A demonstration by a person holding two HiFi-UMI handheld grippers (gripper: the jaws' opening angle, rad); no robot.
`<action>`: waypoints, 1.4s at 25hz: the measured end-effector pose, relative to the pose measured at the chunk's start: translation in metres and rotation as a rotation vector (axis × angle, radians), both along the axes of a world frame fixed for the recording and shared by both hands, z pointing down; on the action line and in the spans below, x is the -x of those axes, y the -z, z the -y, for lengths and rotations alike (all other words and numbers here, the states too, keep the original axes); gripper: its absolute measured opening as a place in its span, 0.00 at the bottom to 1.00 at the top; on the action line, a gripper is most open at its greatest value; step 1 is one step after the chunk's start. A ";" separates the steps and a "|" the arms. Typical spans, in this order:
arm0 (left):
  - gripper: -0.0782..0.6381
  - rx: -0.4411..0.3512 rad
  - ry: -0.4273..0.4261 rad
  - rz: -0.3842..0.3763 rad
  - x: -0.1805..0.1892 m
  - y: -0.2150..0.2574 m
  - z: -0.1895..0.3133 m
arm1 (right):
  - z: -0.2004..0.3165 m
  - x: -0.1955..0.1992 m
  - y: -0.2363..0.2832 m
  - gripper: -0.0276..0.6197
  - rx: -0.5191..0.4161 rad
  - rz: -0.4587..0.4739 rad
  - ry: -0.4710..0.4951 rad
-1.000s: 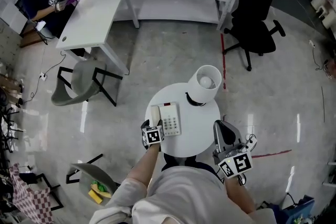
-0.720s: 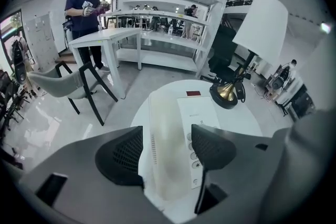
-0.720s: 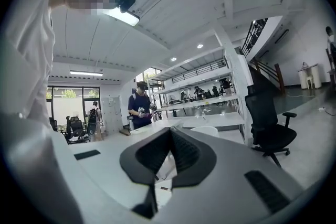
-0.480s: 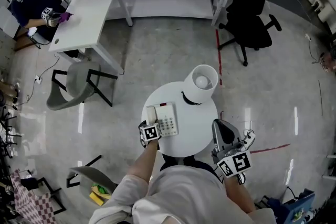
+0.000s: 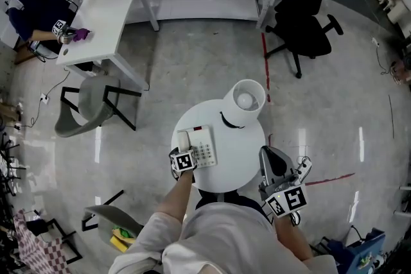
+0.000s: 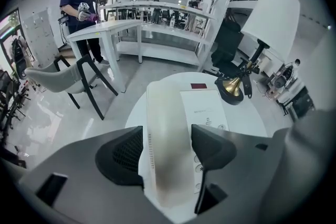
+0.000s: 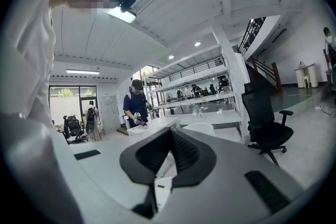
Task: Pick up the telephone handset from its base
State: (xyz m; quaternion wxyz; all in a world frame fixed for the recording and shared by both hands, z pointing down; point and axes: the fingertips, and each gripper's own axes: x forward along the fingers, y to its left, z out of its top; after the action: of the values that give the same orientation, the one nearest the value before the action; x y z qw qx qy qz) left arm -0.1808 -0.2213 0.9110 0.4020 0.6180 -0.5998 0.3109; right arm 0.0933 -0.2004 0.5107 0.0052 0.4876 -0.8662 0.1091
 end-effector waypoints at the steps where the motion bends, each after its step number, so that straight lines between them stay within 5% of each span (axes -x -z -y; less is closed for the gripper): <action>1: 0.52 -0.005 -0.006 0.001 0.000 0.000 0.002 | 0.001 0.000 0.001 0.05 0.001 0.000 0.000; 35: 0.43 0.061 0.054 0.038 -0.001 0.008 0.002 | 0.000 -0.010 -0.001 0.05 0.004 -0.003 -0.007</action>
State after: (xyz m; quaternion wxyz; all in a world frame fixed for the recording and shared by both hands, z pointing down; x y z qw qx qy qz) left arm -0.1798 -0.2229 0.9032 0.4175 0.5832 -0.6138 0.3299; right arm 0.1032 -0.2004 0.5121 0.0069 0.4907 -0.8643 0.1102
